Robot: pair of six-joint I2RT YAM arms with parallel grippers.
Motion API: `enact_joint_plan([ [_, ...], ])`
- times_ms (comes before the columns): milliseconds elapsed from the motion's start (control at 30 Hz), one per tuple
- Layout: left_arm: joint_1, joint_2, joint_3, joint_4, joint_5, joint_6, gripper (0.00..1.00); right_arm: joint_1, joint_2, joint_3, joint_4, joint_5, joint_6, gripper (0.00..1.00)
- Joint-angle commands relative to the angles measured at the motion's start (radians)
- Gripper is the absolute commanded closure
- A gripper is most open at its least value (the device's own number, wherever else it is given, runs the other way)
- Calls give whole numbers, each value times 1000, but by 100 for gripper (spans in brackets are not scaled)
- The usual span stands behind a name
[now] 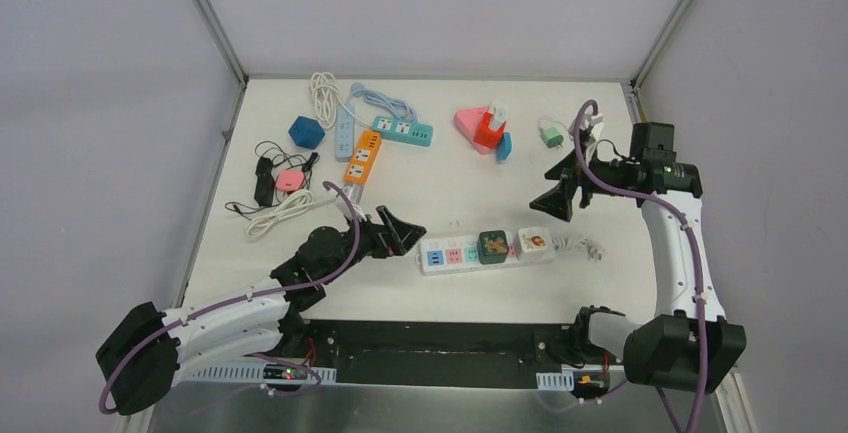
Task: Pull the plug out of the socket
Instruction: Remove the plug from the socket.
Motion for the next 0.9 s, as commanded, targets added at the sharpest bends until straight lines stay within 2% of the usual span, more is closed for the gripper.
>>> enact_joint_plan([
  [0, 13, -15, 2, 70, 21, -5, 1, -2, -42, -24, -19, -74, -82, 2],
  [867, 15, 38, 13, 103, 66, 21, 1, 1, -56, -80, -29, -107, -137, 1],
])
